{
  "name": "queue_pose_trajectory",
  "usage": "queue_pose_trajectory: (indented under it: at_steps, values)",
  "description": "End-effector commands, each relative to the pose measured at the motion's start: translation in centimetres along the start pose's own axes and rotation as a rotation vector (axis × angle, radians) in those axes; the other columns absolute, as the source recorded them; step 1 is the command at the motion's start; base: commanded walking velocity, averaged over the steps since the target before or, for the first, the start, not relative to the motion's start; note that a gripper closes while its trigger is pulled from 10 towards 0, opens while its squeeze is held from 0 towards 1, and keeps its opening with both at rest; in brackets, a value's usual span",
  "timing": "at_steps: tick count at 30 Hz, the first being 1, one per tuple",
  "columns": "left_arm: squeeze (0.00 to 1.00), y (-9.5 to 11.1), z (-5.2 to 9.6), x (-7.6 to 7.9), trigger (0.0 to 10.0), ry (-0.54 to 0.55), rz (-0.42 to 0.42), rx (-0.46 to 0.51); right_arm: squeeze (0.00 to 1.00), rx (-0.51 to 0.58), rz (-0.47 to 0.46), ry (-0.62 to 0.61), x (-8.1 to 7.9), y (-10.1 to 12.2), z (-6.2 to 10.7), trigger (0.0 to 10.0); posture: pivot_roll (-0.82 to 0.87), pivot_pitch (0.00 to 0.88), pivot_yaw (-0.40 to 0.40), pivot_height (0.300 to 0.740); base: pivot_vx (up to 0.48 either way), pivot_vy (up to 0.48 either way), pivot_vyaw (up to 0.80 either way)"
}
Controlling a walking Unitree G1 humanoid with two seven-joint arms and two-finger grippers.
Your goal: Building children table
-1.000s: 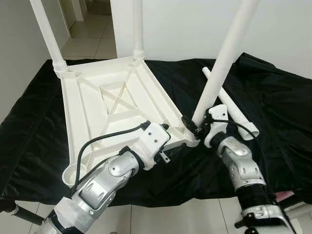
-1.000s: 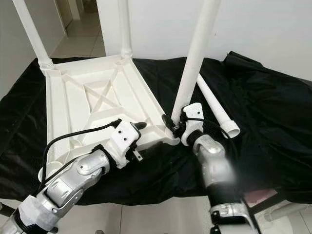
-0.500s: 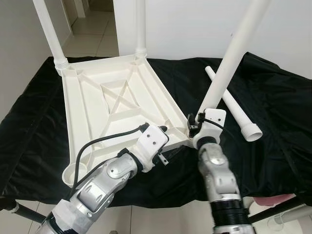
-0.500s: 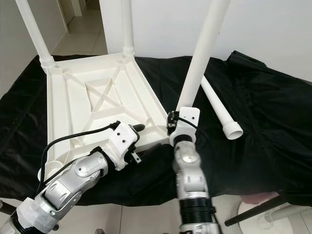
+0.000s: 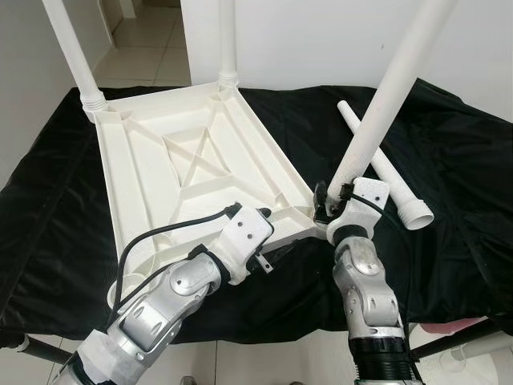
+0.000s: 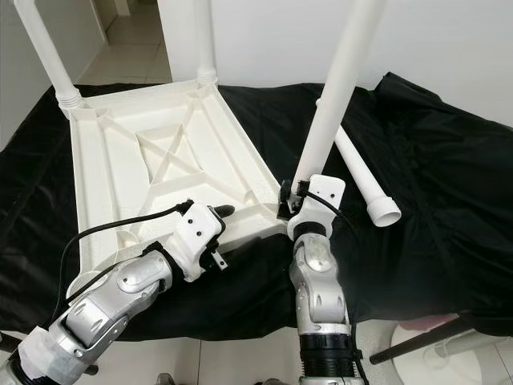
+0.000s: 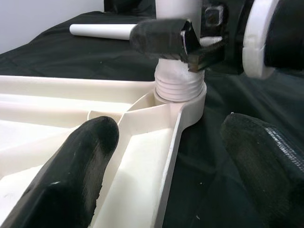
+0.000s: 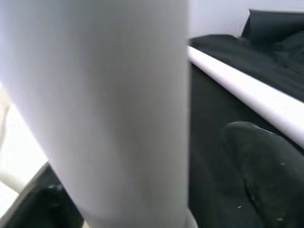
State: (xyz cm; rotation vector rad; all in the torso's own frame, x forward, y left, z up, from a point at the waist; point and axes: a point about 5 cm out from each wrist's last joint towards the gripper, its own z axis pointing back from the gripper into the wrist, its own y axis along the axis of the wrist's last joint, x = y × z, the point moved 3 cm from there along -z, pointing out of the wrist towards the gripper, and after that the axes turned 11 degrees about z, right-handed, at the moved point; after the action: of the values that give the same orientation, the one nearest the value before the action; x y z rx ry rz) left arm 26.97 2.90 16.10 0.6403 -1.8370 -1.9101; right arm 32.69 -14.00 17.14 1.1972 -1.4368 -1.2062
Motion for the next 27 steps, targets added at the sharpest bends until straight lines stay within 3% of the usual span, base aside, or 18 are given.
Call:
queue_pose_trajectory:
  at_steps: [1, 4, 5, 6, 7, 12, 17, 23, 26, 27]
  values:
    - [0.0, -0.4, 0.9, 1.3, 10.0, -0.2, 0.007, -0.056, 1.0, -0.021, -0.035, 0.019, -0.4, -0.9, 1.1, 10.0, -0.06, 0.112, -0.008, 0.74, 0.0, 0.0, 0.0]
    - [0.0, -0.5, 1.7, 1.4, 10.0, -0.244, 0.007, -0.08, 1.0, -0.013, -0.034, 0.04, -0.1, -1.0, 1.6, 10.0, -0.06, 0.113, -0.009, 0.74, 0.0, 0.0, 0.0]
    - [0.0, -0.5, 2.1, 1.3, 10.0, -0.262, 0.01, -0.095, 0.58, -0.007, -0.037, 0.053, 0.0, -1.0, 1.9, 10.0, -0.06, 0.114, -0.01, 0.74, 0.0, 0.0, 0.0]
    - [0.0, -0.5, 2.1, 1.3, 10.0, -0.262, 0.01, -0.095, 0.58, -0.007, -0.037, 0.053, 0.0, -1.0, 1.9, 10.0, -0.06, 0.114, -0.01, 0.74, 0.0, 0.0, 0.0]
    - [0.0, -0.8, 2.8, 1.1, 10.0, -0.281, 0.009, -0.124, 0.0, -0.005, -0.038, 0.074, 0.2, -1.2, 2.3, 10.0, -0.06, 0.115, -0.008, 0.74, 0.0, 0.0, 0.0]
    - [0.0, -1.4, 3.7, 0.6, 10.0, -0.3, 0.015, -0.17, 0.0, -0.011, -0.029, 0.099, 0.4, -1.6, 2.8, 10.0, -0.06, 0.115, -0.008, 0.74, 0.0, 0.0, 0.0]
    - [0.0, -2.0, 4.8, -0.9, 10.0, -0.291, -0.003, -0.225, 0.0, -0.017, -0.027, 0.11, 0.6, -2.0, 3.0, 10.0, -0.06, 0.112, -0.003, 0.74, 0.0, 0.0, 0.0]
    - [0.0, -1.4, 4.9, -4.2, 10.0, -0.208, -0.041, -0.227, 0.0, -0.003, -0.028, 0.131, 0.7, -2.2, 3.4, 10.0, -0.06, 0.104, 0.005, 0.74, 0.0, 0.0, 0.0]
    - [0.0, -1.2, 4.9, -5.1, 10.0, -0.186, -0.048, -0.226, 0.0, -0.002, -0.026, 0.134, 0.7, -2.3, 3.5, 10.0, -0.06, 0.1, 0.009, 0.74, 0.0, 0.0, 0.0]
    - [0.0, -1.0, 4.8, -6.3, 10.0, -0.145, -0.054, -0.221, 0.0, -0.002, -0.023, 0.137, 0.8, -2.5, 3.7, 10.0, -0.07, 0.098, 0.01, 0.74, 0.0, 0.0, 0.0]
